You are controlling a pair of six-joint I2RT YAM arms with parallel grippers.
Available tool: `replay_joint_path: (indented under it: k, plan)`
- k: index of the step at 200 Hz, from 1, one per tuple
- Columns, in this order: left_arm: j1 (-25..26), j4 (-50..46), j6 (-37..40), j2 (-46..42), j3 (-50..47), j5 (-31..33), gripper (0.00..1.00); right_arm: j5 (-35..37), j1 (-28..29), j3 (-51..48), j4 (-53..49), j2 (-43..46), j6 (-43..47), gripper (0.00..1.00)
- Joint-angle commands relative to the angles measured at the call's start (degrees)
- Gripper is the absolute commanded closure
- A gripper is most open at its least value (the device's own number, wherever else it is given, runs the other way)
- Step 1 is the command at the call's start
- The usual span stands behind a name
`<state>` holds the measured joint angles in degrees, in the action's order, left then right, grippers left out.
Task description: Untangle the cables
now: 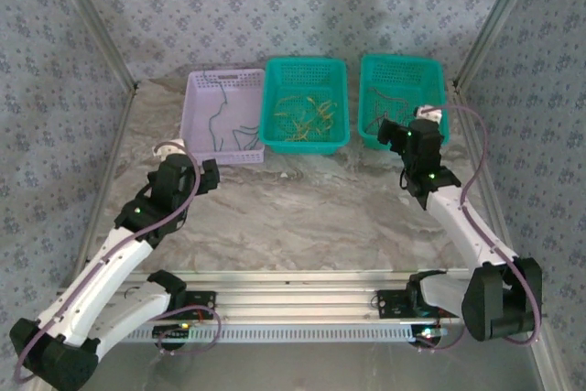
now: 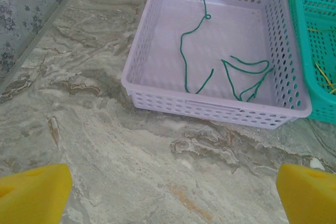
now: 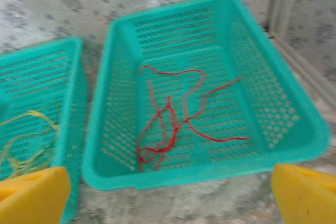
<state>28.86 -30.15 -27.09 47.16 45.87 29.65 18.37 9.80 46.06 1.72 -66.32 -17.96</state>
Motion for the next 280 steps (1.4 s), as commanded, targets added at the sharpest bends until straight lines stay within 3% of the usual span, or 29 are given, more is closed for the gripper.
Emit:
replay_joint_path:
  k: [1,15,52,78,105,167,202,280]
  plan:
    - [-0.3,1.89,-1.59,-0.34,-0.04,1.68,0.0,9.98,-2.55,0.13,-2.03,2.02,-0.73,0.0]
    - [-0.3,2.62,-1.74,-0.41,-0.74,1.68,0.0,9.1,-4.53,-3.55,1.44,3.04,1.8,0.0]
    - [-0.3,4.12,-1.91,-0.46,-2.14,2.22,0.0,-0.18,-5.99,-18.76,26.43,3.84,16.08,0.0]
    - [-0.35,5.03,-2.04,-1.03,-3.18,3.0,0.0,-4.56,-7.69,-18.24,23.41,-1.22,17.06,0.0]
    - [-0.3,6.2,-1.76,-1.94,-4.22,3.18,0.0,-9.45,-8.39,-19.88,28.28,-6.18,20.73,0.0]
    - [-0.25,7.54,-1.23,-2.07,-5.44,3.15,0.0,-8.07,-9.0,-21.43,36.68,-15.55,19.01,0.0]
    - [-0.22,8.07,-0.21,-1.67,-5.94,4.28,0.0,-9.01,-10.19,-24.73,47.84,-21.39,18.05,0.0]
    - [-0.99,17.81,8.43,-0.76,-14.39,8.44,0.0,-7.82,-9.93,-25.06,48.29,-21.3,17.96,0.0]
